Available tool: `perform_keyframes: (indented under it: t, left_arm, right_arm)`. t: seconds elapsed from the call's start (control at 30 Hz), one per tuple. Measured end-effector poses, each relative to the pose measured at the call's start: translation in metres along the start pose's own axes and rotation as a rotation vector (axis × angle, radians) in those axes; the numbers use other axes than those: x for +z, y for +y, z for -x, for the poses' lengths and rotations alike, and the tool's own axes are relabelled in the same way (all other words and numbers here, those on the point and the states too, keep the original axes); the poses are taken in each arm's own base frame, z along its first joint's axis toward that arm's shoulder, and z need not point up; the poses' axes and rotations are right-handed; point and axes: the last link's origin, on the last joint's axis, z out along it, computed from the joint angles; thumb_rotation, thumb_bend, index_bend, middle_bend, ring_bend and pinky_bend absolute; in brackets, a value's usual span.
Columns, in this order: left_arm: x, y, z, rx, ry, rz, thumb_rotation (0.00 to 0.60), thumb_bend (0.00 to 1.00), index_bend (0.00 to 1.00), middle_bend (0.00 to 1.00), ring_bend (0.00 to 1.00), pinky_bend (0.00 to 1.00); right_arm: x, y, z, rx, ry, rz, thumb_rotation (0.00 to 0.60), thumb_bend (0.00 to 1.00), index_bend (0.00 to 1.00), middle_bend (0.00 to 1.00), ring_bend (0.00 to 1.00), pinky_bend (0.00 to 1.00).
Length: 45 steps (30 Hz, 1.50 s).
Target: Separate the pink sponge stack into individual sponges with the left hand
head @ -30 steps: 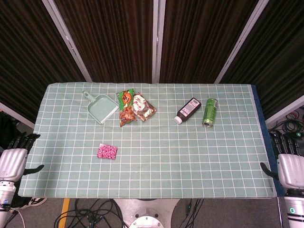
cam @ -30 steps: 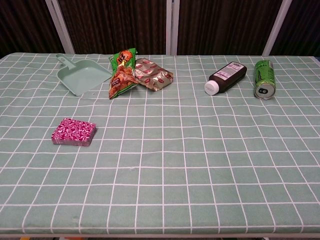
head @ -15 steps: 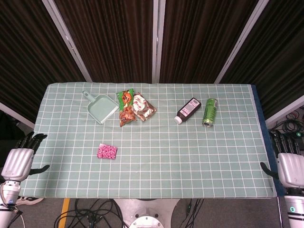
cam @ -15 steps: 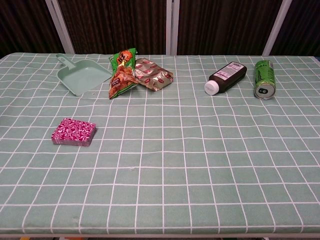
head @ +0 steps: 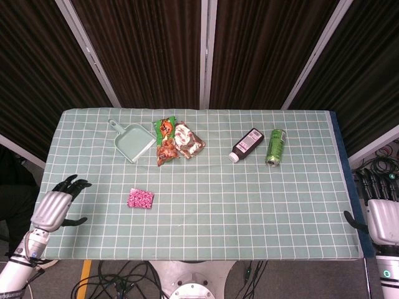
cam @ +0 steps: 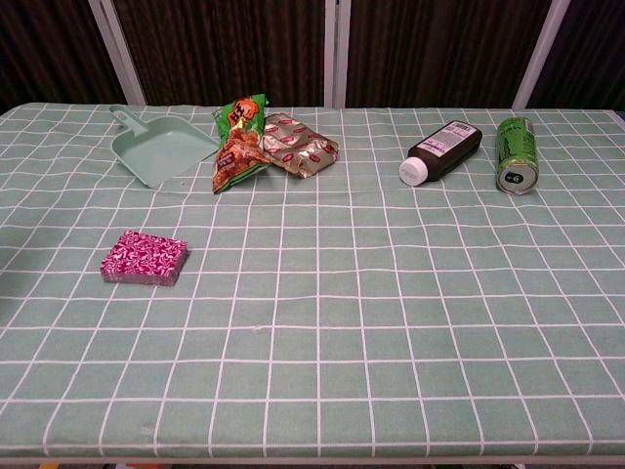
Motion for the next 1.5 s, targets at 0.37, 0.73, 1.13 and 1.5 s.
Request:
perform_keyframes:
  t: [0.37, 0.73, 1.13, 1.5]
  left_arm:
    - [0.048, 0.043, 0.03, 0.046, -0.104, 0.169, 0.6, 0.0, 0.22, 0.19, 0.07, 0.22]
    - [0.073, 0.078, 0.051, 0.058, -0.155, 0.204, 0.6, 0.02, 0.22, 0.19, 0.07, 0.22]
    - [0.099, 0.095, 0.067, 0.064, -0.209, 0.164, 0.6, 0.07, 0.24, 0.22, 0.07, 0.22]
    - [0.114, 0.11, 0.076, 0.12, -0.212, 0.153, 0.6, 0.13, 0.25, 0.24, 0.07, 0.21]
  right_arm:
    - [-0.004, -0.013, -0.001, -0.026, -0.013, -0.011, 0.6, 0.14, 0.0, 0.0, 0.0, 0.0]
    - [-0.006, -0.011, 0.007, -0.023, -0.042, -0.004, 0.6, 0.14, 0.0, 0.0, 0.0, 0.0]
    - [-0.002, -0.003, 0.01, -0.017, -0.057, 0.019, 0.6, 0.14, 0.0, 0.0, 0.0, 0.0]
    - [-0.001, 0.002, 0.011, -0.008, -0.053, 0.025, 0.6, 0.15, 0.0, 0.0, 0.0, 0.0]
